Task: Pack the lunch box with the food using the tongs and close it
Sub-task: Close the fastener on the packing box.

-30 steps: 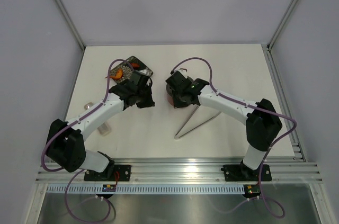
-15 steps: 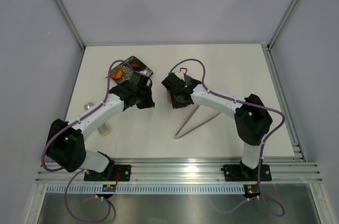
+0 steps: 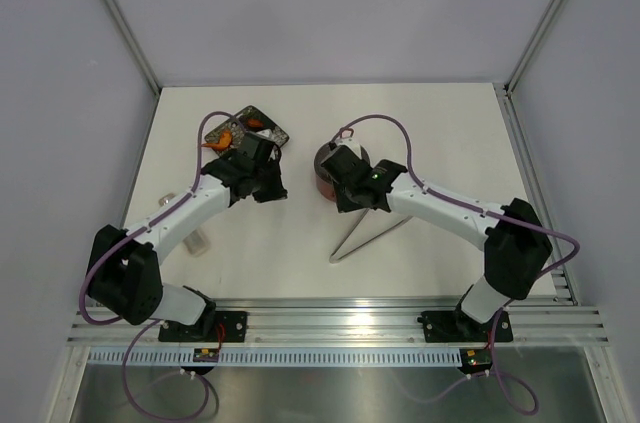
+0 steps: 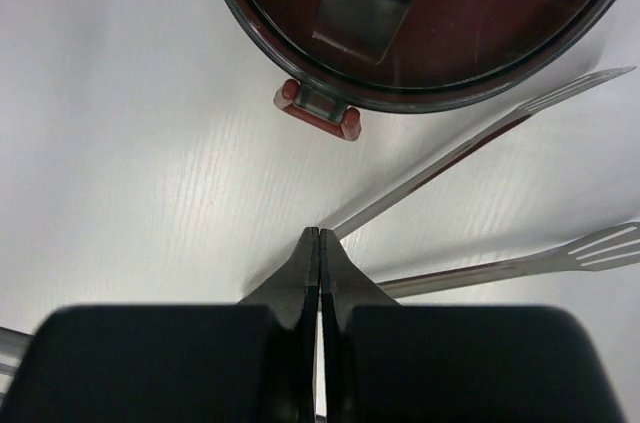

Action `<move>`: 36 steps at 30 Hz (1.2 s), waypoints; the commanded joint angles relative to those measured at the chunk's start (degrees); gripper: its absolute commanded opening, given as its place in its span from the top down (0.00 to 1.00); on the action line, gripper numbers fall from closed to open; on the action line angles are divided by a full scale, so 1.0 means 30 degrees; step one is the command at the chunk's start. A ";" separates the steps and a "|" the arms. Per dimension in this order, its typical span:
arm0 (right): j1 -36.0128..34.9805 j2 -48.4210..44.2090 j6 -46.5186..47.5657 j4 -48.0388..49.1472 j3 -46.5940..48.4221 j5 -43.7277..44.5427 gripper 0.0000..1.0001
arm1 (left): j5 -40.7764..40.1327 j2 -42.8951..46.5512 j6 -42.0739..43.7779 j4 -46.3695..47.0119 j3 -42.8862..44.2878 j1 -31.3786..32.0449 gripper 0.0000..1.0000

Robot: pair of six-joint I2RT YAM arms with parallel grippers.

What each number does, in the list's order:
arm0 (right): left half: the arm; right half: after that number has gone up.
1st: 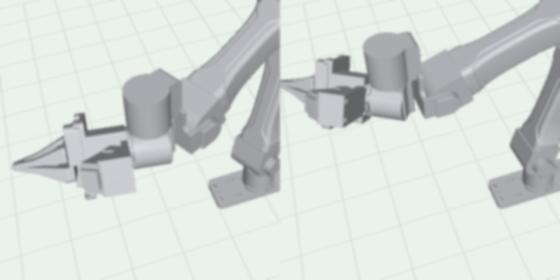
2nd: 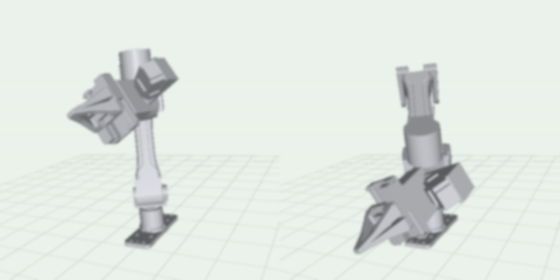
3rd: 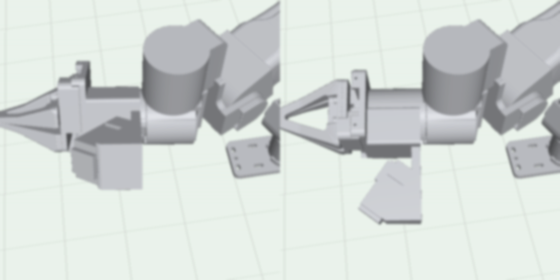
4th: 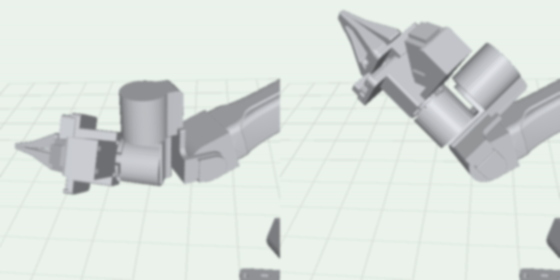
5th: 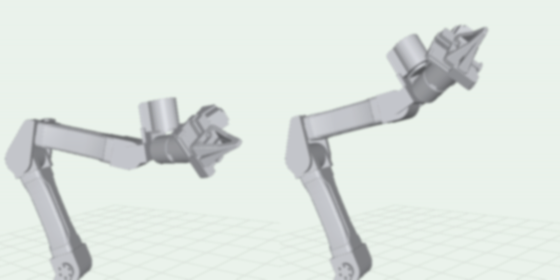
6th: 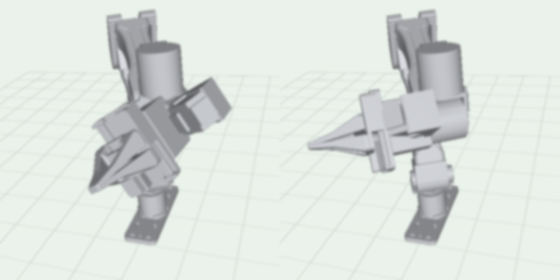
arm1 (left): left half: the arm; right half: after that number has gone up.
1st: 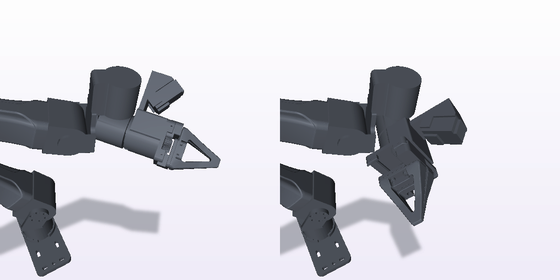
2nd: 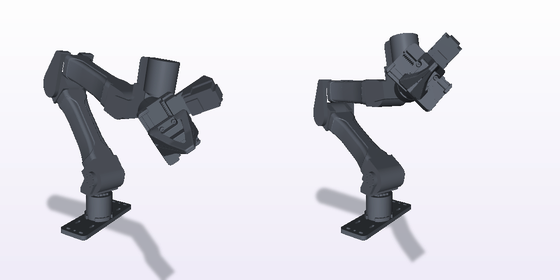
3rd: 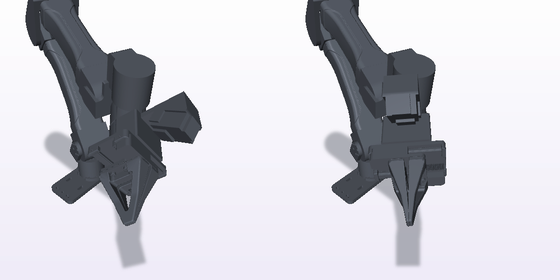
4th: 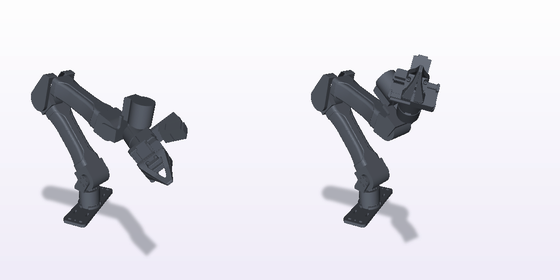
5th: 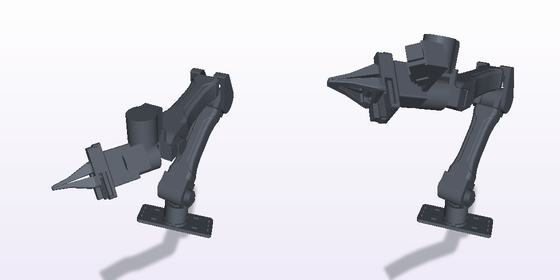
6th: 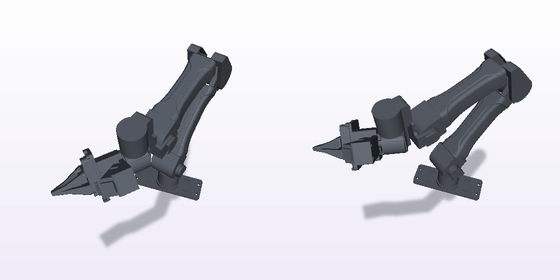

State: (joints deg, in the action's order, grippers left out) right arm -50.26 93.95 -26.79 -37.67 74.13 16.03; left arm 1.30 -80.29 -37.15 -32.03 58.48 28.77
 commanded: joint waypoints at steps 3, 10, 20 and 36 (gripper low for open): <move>-0.0151 -0.0323 -0.0183 0.0691 -0.0218 0.0661 1.00 | 0.0182 0.0543 0.0604 0.0102 0.1044 -0.0480 1.00; 0.0257 0.0441 0.0461 0.0018 0.2385 0.2127 1.00 | 0.0068 0.0747 0.0633 -0.0162 0.1132 -0.0132 1.00; 0.5118 0.1634 0.1427 -0.1387 0.6809 -0.0624 1.00 | -0.0112 0.1130 0.0576 0.0041 0.0840 0.0252 1.00; 0.7525 0.9344 0.2629 -0.3701 1.5893 -0.4229 1.00 | 0.0503 0.0807 0.0722 -0.0075 0.0956 0.0311 1.00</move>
State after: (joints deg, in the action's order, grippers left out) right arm -28.62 120.55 -20.62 -46.65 116.66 5.98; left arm 1.48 -78.39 -35.81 -33.41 59.61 29.47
